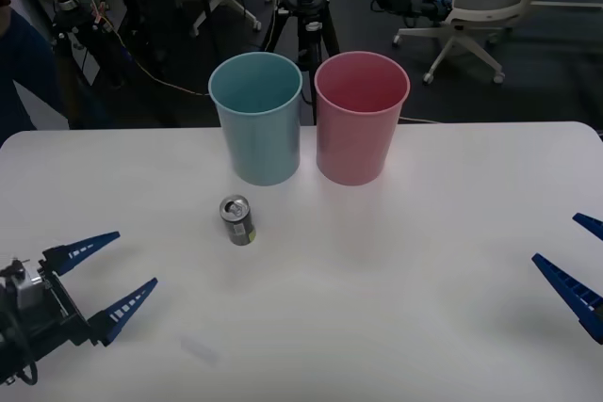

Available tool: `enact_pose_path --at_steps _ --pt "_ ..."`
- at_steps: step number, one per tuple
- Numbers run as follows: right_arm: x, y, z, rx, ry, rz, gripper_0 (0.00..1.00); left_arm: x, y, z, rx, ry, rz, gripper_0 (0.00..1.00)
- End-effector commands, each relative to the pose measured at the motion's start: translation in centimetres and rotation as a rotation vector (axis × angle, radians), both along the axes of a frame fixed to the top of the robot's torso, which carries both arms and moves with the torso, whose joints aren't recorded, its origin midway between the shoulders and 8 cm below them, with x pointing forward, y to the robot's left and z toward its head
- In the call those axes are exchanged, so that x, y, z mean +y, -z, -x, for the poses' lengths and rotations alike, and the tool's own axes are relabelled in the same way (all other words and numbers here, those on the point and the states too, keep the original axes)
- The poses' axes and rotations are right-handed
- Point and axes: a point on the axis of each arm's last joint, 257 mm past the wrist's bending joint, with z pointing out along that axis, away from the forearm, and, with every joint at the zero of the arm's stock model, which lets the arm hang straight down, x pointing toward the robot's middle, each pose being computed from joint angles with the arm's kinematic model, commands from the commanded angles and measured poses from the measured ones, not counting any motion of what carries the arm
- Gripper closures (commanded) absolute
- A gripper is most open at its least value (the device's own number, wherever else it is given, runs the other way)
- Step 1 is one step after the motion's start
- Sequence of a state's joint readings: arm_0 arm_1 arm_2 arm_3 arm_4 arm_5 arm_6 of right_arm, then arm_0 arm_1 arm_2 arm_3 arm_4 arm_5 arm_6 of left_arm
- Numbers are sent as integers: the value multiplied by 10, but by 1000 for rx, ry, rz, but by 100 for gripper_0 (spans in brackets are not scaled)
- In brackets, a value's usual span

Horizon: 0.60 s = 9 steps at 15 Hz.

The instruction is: Grasp the object on the table and drop it into the matching bin: aluminum can to the light blue bin, PET bottle to the pink bin.

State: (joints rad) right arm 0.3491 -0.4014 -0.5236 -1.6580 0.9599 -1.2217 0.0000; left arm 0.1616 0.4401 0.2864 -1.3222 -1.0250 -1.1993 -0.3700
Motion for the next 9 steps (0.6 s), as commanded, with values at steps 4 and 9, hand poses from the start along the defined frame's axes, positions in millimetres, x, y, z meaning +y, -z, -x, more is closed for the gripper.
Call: enact_pose_path --at_steps 4,9 --pt "0 0 0 0 0 0 0 -43 14 -26 -36 -25 -13 0" --pt "0 0 0 0 0 0 0 -55 25 -55 -13 -27 33 0"
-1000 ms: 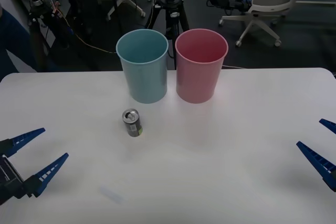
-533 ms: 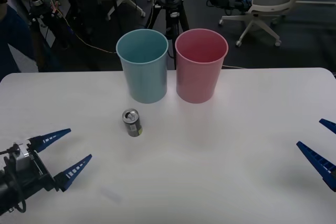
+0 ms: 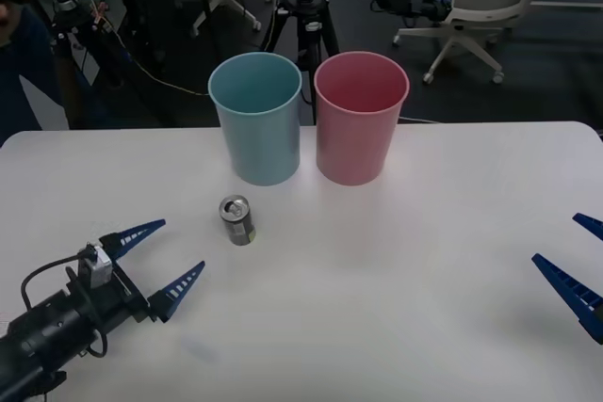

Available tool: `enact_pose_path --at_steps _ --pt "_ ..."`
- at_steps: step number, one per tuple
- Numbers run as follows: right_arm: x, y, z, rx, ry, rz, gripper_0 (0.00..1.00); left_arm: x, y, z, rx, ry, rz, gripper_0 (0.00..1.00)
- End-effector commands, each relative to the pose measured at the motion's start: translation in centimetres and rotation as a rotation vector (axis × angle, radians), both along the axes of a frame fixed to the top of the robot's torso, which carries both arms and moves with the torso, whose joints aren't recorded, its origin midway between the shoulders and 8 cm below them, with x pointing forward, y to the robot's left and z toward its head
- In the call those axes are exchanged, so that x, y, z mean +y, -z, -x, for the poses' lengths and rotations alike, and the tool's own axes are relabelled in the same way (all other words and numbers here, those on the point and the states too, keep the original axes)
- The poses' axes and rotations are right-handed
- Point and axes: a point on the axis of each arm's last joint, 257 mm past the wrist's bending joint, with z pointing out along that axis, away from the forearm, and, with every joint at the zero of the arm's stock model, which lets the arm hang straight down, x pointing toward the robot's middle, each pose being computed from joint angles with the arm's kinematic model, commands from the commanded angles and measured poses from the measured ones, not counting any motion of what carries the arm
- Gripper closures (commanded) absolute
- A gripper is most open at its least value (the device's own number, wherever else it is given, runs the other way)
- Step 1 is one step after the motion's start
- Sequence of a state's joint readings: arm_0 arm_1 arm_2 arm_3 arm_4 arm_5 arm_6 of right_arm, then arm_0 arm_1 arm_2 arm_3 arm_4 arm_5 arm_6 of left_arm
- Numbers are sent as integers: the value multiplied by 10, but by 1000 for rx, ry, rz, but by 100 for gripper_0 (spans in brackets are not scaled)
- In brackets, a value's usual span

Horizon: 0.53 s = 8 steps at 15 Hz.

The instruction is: Grasp the object on the table and drop it into the matching bin: aluminum can to the light blue bin, PET bottle to the pink bin.

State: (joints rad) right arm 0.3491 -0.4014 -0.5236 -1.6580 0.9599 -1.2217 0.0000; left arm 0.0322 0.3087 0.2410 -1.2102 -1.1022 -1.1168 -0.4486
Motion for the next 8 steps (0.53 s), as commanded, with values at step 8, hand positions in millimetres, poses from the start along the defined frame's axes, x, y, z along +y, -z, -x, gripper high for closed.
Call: enact_pose_path --at_steps 8 --pt "0 0 0 0 0 0 0 -28 13 -56 -2 -56 29 0"
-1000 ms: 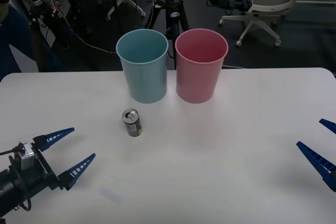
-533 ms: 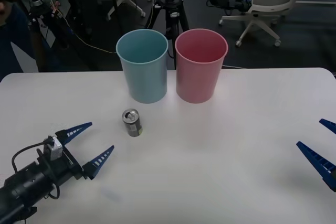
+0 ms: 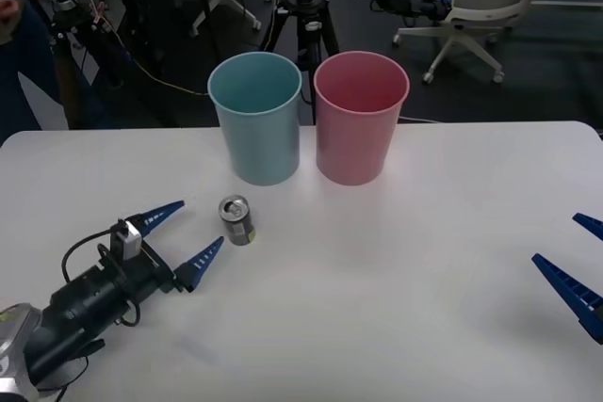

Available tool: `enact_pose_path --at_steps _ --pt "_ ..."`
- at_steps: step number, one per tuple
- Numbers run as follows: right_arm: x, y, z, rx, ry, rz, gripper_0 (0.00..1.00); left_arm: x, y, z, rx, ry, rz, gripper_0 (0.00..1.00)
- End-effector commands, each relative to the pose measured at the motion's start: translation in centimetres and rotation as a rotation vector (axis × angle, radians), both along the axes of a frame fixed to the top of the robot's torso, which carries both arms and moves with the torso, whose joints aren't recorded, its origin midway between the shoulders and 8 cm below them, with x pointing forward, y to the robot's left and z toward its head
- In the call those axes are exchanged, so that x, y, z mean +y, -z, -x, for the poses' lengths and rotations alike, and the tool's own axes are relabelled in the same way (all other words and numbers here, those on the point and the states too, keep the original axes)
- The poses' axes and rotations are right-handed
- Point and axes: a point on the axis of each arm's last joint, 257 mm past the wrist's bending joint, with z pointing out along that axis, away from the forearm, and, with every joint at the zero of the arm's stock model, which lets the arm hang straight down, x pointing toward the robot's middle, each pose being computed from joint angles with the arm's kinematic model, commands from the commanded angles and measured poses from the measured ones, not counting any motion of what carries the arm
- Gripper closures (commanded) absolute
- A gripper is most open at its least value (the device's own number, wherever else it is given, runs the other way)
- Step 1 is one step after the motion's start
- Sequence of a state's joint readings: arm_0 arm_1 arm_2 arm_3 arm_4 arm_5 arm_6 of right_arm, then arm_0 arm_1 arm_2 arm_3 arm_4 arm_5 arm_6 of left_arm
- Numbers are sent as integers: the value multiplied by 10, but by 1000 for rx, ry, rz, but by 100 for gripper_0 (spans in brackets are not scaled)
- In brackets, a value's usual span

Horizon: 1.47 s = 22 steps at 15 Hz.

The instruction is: Grasp the object on the table and drop it into the matching bin: aluminum can to the light blue bin, PET bottle to the pink bin.

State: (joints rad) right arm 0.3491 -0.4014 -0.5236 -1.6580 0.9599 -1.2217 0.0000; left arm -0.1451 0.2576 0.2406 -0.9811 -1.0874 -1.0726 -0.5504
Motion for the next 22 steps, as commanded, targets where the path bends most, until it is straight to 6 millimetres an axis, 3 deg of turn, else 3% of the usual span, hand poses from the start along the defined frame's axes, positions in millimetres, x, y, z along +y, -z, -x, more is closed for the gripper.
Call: enact_pose_path --at_steps 1,9,19,21,22 --pt "0 0 0 0 0 0 0 -13 6 -8 14 -16 -3 0" --pt "0 0 0 0 0 0 0 -57 15 -16 42 -5 9 0" --pt "0 0 0 0 0 0 0 -81 13 -35 63 -17 -1 0" --pt "0 0 0 0 0 0 0 -84 13 -35 70 -18 10 67" --pt "0 0 0 0 0 0 0 -84 11 -36 68 -18 14 92"
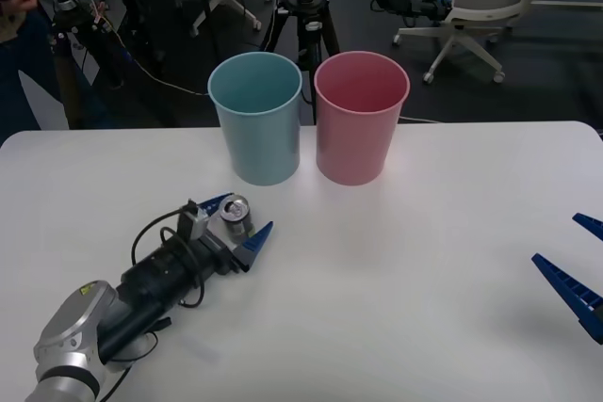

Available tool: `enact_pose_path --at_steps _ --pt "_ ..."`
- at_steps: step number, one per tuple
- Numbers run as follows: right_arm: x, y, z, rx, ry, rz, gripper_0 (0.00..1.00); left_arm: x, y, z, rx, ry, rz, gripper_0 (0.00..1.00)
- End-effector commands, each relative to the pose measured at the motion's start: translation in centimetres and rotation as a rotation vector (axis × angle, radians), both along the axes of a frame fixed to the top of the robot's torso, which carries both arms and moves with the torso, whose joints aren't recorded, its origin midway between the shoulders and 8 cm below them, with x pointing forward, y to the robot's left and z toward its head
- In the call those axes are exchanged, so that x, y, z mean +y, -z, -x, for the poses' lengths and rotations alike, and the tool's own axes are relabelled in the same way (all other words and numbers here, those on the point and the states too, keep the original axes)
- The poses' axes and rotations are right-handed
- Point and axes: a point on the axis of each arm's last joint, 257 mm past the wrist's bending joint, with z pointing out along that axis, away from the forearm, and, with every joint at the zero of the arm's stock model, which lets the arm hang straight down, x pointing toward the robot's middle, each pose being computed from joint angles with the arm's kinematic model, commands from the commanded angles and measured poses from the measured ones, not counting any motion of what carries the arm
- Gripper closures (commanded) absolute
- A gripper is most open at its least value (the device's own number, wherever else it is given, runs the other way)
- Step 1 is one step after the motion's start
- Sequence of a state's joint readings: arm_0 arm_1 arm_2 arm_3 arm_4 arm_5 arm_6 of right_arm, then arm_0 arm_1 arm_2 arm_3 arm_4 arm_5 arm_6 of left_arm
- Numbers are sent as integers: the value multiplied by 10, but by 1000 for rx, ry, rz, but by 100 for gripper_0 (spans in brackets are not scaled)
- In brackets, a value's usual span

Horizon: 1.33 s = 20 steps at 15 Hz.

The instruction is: Grasp the object on the table and drop it into the matching bin: aluminum can to the light blue bin, PET bottle to the pink bin.

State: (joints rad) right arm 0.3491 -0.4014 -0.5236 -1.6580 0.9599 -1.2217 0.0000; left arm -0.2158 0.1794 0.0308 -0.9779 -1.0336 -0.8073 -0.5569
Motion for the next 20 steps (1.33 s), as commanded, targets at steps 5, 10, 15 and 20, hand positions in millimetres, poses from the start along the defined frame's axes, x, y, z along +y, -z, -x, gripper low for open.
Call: enact_pose_path --at_steps 5,10,15,20 --pt "0 0 0 0 0 0 0 3 0 0 4 -4 6 100" --pt "0 0 0 0 0 0 0 3 -3 2 -4 12 8 100" --pt "0 0 0 0 0 0 0 28 -23 23 -61 -7 -9 100" --pt "0 0 0 0 0 0 0 62 -51 65 -70 8 -24 100"
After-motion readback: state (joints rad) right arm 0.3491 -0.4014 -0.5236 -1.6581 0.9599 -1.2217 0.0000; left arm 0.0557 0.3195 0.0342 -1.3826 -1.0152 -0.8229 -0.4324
